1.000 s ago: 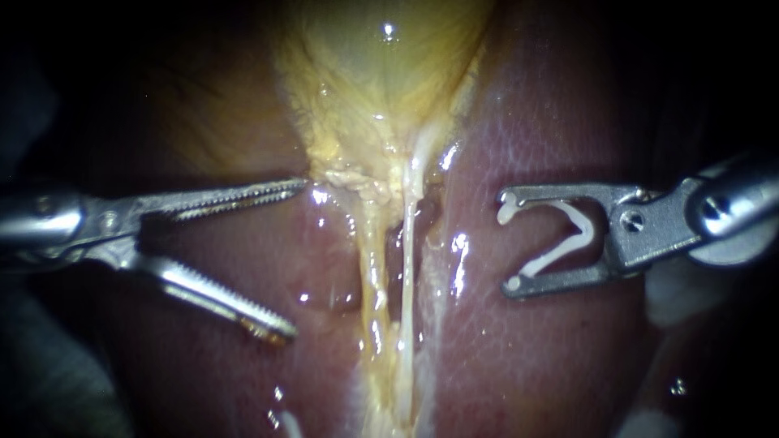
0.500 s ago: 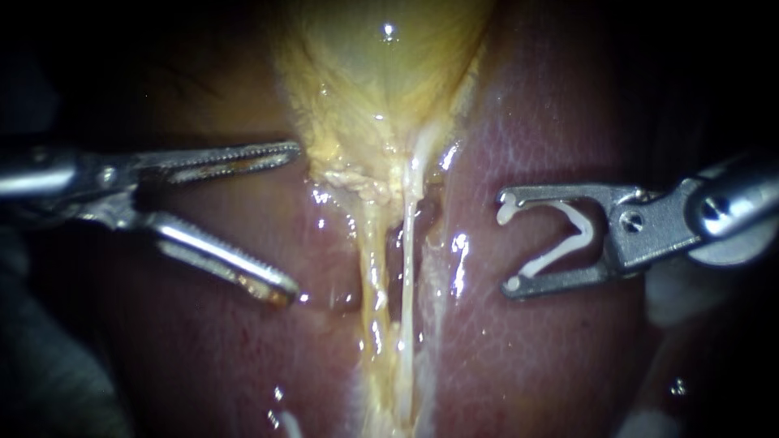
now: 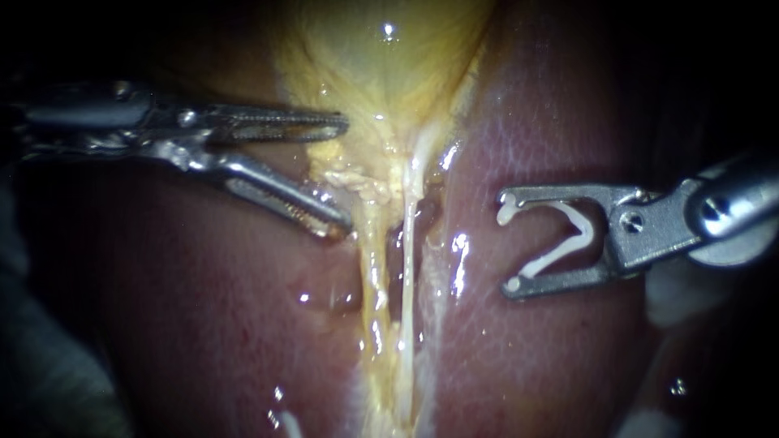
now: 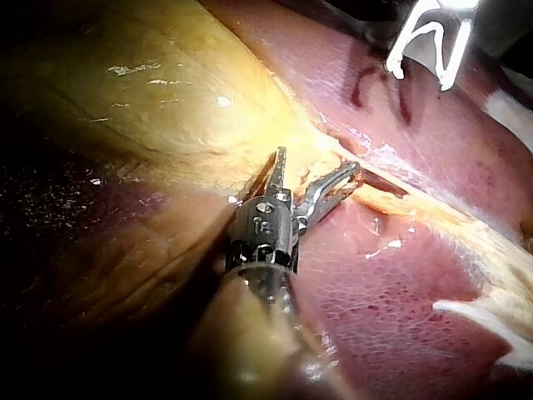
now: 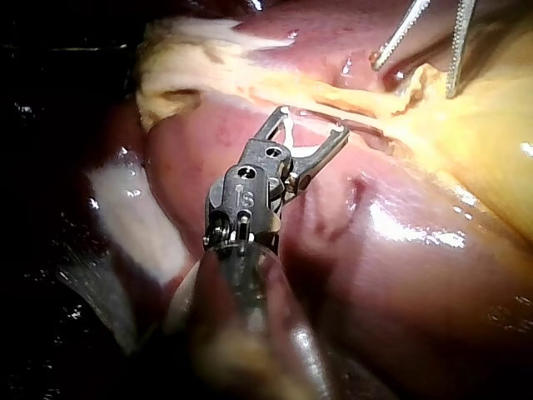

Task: Grabbing gallbladder

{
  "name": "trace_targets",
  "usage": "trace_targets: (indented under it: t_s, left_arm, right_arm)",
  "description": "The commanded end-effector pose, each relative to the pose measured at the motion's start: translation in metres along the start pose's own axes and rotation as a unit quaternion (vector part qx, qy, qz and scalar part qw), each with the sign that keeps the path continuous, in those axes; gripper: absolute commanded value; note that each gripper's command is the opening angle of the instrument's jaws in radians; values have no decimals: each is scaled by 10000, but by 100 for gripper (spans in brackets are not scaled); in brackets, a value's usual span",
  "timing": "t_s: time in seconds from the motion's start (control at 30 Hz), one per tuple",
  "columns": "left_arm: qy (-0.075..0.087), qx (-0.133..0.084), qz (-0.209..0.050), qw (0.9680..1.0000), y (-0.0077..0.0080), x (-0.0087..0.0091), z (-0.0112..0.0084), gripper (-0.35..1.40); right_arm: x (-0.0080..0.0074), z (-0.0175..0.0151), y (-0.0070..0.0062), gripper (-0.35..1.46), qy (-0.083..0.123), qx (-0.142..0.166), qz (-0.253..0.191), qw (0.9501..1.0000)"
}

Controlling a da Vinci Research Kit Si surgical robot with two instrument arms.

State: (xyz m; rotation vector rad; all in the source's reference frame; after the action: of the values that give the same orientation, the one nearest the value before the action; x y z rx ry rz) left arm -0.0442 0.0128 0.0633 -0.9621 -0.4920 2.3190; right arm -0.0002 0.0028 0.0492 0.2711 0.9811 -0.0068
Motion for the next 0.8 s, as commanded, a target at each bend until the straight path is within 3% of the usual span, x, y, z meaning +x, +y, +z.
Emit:
trace_targets:
  t_s: [0.03,0.33,0.8]
  left_arm:
    - [-32,7,-36,10000,0,-1,1,56]
    - [-236,38,-33,9997,-7,-10,7,56]
    - [-285,77,-358,9989,-11,-9,5,5]
  right_arm:
    - [0,0,0,49,0,0,0,10000]
    - [0,0,0,49,0,1,-1,10000]
    - [0,0,0,49,0,1,-1,10000]
